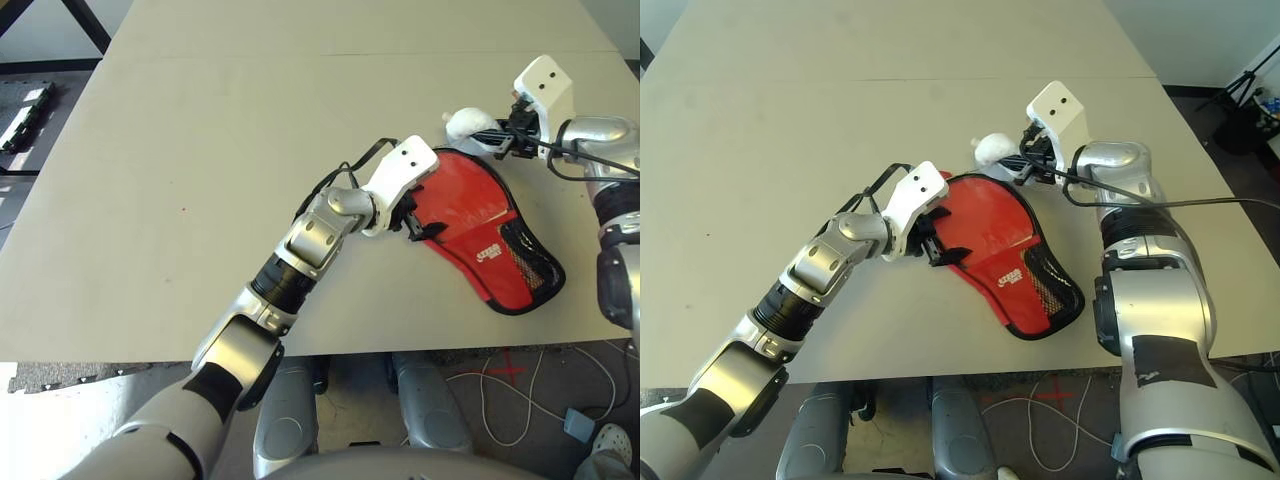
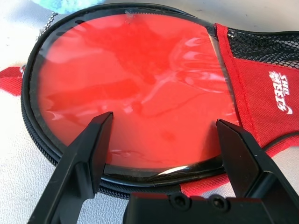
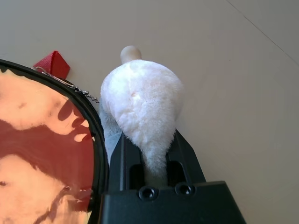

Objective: Store the ping-pong paddle in its case and zip it.

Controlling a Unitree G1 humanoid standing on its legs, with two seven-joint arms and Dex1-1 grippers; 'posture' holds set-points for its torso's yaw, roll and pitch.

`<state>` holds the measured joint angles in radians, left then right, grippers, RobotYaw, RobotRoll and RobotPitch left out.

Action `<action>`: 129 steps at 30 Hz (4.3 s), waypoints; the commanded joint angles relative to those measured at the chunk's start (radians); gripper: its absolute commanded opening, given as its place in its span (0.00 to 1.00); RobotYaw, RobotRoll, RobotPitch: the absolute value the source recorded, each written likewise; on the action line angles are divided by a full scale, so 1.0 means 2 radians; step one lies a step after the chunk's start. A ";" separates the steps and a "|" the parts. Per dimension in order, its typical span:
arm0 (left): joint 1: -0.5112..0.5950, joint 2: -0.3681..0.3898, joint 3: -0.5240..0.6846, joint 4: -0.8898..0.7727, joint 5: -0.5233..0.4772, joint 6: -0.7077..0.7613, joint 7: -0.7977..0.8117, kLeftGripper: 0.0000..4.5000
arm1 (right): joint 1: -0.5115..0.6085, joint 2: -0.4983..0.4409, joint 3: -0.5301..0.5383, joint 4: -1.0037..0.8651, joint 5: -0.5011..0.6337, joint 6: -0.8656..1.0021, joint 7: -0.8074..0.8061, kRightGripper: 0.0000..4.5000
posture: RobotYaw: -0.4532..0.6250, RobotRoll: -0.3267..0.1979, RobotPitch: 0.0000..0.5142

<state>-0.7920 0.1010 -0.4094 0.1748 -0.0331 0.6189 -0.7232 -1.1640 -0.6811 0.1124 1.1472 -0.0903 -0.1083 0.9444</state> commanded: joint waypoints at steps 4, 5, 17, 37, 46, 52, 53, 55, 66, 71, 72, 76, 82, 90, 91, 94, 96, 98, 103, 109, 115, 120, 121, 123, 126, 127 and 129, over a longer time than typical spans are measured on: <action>0.016 0.000 -0.011 0.005 0.000 0.013 -0.005 1.00 | 0.003 -0.036 -0.008 0.010 -0.010 0.003 -0.003 0.07 | 0.27 0.62 0.56; 0.016 0.000 -0.011 0.006 0.000 0.013 -0.005 1.00 | 0.005 -0.039 -0.009 0.009 -0.009 0.004 0.000 0.07 | 0.27 0.62 0.56; 0.015 -0.007 -0.012 0.011 -0.001 0.012 -0.007 1.00 | 0.025 -0.069 -0.021 0.000 0.002 0.017 0.019 0.07 | 0.26 0.62 0.57; 0.013 -0.016 -0.013 0.023 0.002 0.005 -0.009 1.00 | 0.066 -0.107 -0.046 -0.028 0.021 0.045 0.043 0.06 | 0.24 0.62 0.57; -0.014 -0.015 -0.007 0.002 -0.003 -0.044 -0.029 1.00 | 0.075 -0.088 -0.052 -0.046 0.029 0.055 0.040 0.06 | 0.25 0.62 0.57; -0.037 -0.019 -0.003 0.008 -0.007 -0.053 -0.038 1.00 | 0.075 -0.079 -0.053 -0.051 0.030 0.058 0.039 0.06 | 0.25 0.62 0.56; -0.038 -0.020 -0.004 0.010 -0.007 -0.052 -0.039 1.00 | 0.076 -0.078 -0.053 -0.052 0.030 0.059 0.039 0.06 | 0.25 0.62 0.56; -0.039 -0.021 -0.010 0.019 -0.003 -0.048 -0.041 1.00 | 0.078 -0.077 -0.053 -0.055 0.031 0.060 0.040 0.06 | 0.25 0.62 0.56; -0.050 -0.052 -0.026 0.112 0.016 -0.007 -0.025 1.00 | 0.080 -0.084 -0.057 -0.066 0.032 0.068 0.048 0.06 | 0.24 0.62 0.57; -0.052 -0.057 -0.033 0.128 0.024 0.003 -0.027 1.00 | 0.079 -0.091 -0.059 -0.071 0.034 0.073 0.056 0.06 | 0.23 0.62 0.58; -0.052 -0.058 -0.034 0.130 0.025 0.005 -0.028 1.00 | 0.078 -0.093 -0.061 -0.071 0.035 0.074 0.058 0.06 | 0.23 0.62 0.58; -0.053 -0.059 -0.037 0.134 0.029 0.014 -0.030 1.00 | 0.077 -0.097 -0.063 -0.074 0.037 0.078 0.064 0.06 | 0.23 0.62 0.58; -0.055 -0.058 -0.039 0.143 0.036 0.022 -0.029 1.00 | 0.083 -0.113 -0.070 -0.076 0.046 0.078 0.075 0.06 | 0.23 0.62 0.58; -0.054 -0.057 -0.040 0.144 0.035 0.023 -0.030 1.00 | 0.104 -0.147 -0.076 -0.079 0.057 0.091 0.108 0.06 | 0.23 0.62 0.59; -0.054 -0.058 -0.039 0.145 0.035 0.022 -0.029 1.00 | 0.107 -0.151 -0.075 -0.080 0.057 0.093 0.115 0.06 | 0.23 0.62 0.59; -0.055 -0.059 -0.038 0.147 0.035 0.021 -0.029 1.00 | 0.117 -0.162 -0.073 -0.083 0.059 0.097 0.133 0.06 | 0.23 0.62 0.59; -0.056 -0.061 -0.037 0.150 0.035 0.019 -0.027 1.00 | 0.129 -0.173 -0.072 -0.089 0.062 0.104 0.157 0.06 | 0.23 0.62 0.59; -0.058 -0.062 -0.036 0.152 0.035 0.017 -0.026 1.00 | 0.140 -0.181 -0.071 -0.101 0.067 0.114 0.179 0.06 | 0.22 0.62 0.60; -0.060 -0.063 -0.033 0.156 0.035 0.014 -0.026 1.00 | 0.170 -0.199 -0.073 -0.139 0.083 0.146 0.226 0.06 | 0.22 0.62 0.59; -0.061 -0.065 -0.033 0.160 0.035 0.011 -0.026 1.00 | 0.244 -0.232 -0.078 -0.207 0.115 0.190 0.289 0.06 | 0.21 0.62 0.59; -0.063 -0.068 -0.034 0.164 0.035 0.008 -0.027 1.00 | 0.302 -0.253 -0.085 -0.254 0.137 0.214 0.311 0.06 | 0.21 0.62 0.58; -0.063 -0.069 -0.034 0.167 0.035 0.005 -0.028 1.00 | 0.339 -0.267 -0.085 -0.280 0.148 0.226 0.330 0.06 | 0.20 0.62 0.58; -0.063 -0.069 -0.034 0.168 0.035 0.005 -0.028 1.00 | 0.342 -0.268 -0.085 -0.283 0.148 0.227 0.330 0.06 | 0.20 0.62 0.58; -0.063 -0.070 -0.034 0.169 0.035 0.004 -0.027 1.00 | 0.363 -0.276 -0.078 -0.294 0.153 0.226 0.334 0.06 | 0.20 0.62 0.58; -0.064 -0.071 -0.033 0.172 0.035 0.002 -0.027 1.00 | 0.389 -0.286 -0.070 -0.310 0.168 0.228 0.335 0.06 | 0.20 0.62 0.57; -0.064 -0.071 -0.033 0.173 0.035 0.002 -0.027 1.00 | 0.397 -0.289 -0.068 -0.315 0.173 0.229 0.335 0.06 | 0.20 0.62 0.57; -0.064 -0.071 -0.032 0.175 0.036 0.000 -0.027 1.00 | 0.406 -0.292 -0.066 -0.321 0.179 0.230 0.335 0.06 | 0.20 0.62 0.57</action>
<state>-0.9524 -0.0461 -0.4513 0.4629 0.0156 0.5896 -0.7793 -0.3761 -1.2439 -0.0417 0.5220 0.2519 0.3448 1.5958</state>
